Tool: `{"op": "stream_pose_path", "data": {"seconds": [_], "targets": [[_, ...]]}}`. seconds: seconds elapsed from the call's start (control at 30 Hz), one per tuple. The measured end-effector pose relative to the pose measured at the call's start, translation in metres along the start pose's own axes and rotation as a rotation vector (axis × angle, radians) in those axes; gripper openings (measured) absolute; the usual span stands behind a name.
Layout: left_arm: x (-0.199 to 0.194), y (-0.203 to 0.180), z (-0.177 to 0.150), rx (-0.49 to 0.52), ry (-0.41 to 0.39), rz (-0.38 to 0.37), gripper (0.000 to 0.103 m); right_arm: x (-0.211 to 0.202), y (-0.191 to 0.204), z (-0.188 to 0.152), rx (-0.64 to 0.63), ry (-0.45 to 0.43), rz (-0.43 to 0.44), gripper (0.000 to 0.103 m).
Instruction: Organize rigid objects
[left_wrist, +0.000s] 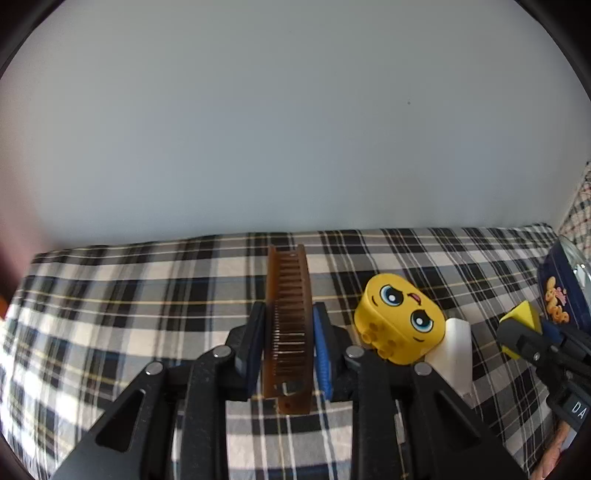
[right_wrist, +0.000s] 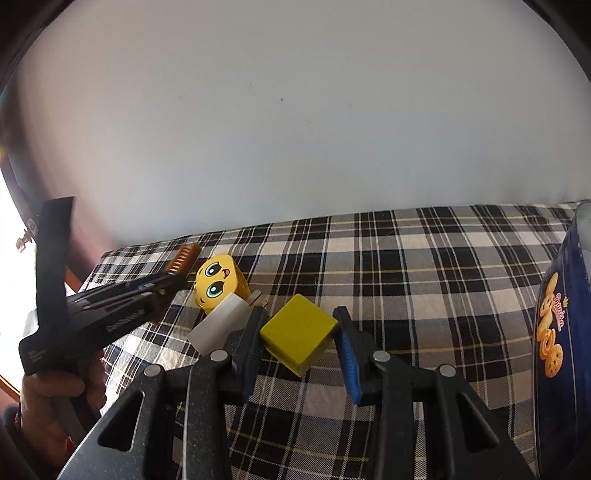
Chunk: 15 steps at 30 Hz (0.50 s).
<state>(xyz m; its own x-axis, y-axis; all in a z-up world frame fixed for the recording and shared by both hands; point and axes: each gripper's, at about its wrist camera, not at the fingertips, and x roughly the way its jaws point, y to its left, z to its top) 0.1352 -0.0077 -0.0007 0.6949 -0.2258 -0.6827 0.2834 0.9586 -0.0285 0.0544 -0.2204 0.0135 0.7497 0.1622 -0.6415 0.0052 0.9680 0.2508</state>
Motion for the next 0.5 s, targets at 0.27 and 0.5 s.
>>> {"op": "stream_pose_path", "data": {"seconds": [0.27,0.5], "targets": [[-0.042,-0.015,-0.026,-0.028,-0.073,0.069,0.023,-0.011,0.013,-0.004,-0.043,-0.087,-0.023,0.040],[-0.067,-0.027,-0.049,-0.069,-0.082,0.083,0.023,-0.027,0.022,-0.007,-0.095,-0.175,-0.070,0.040]]}}
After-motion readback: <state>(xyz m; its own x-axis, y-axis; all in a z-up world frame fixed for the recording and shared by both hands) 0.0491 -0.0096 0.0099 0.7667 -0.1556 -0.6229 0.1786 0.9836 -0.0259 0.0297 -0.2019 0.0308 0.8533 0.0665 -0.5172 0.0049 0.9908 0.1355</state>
